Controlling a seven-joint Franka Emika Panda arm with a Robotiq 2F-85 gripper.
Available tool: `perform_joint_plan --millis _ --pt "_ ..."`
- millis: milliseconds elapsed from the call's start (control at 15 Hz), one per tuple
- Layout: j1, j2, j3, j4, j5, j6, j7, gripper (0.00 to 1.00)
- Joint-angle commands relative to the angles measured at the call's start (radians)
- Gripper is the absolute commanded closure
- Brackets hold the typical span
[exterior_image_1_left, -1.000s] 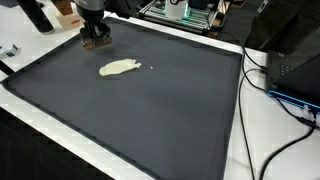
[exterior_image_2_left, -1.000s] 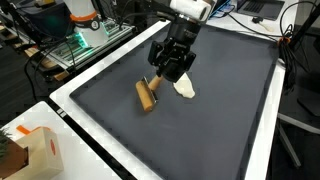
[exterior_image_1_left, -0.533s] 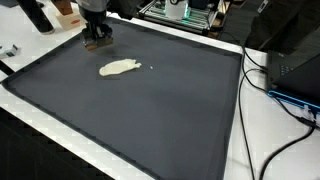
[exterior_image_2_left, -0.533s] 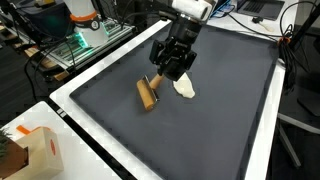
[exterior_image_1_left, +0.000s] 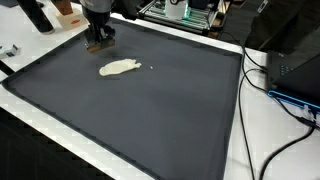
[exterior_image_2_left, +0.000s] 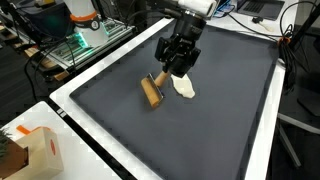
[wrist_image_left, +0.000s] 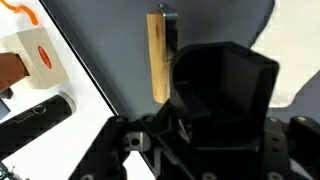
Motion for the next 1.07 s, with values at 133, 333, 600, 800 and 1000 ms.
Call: perform_joint_plan --millis 133,333,600,800,1000 --pt "-0.002 -0.022 0.018 -0.012 -0.009 -0.003 -0.030 0.77" --pt "-0.002 -0.024 0.025 -0.013 -0.006 -0.004 -0.043 0.77" --pt "-0.008 -0.031 0.036 -0.017 0.012 0.001 -0.078 0.77" --pt "-0.013 -0.041 0.041 -0.021 0.025 0.009 -0.109 0.77" --pt "-0.018 -0.053 0.044 -0.025 0.038 0.023 -0.141 0.77"
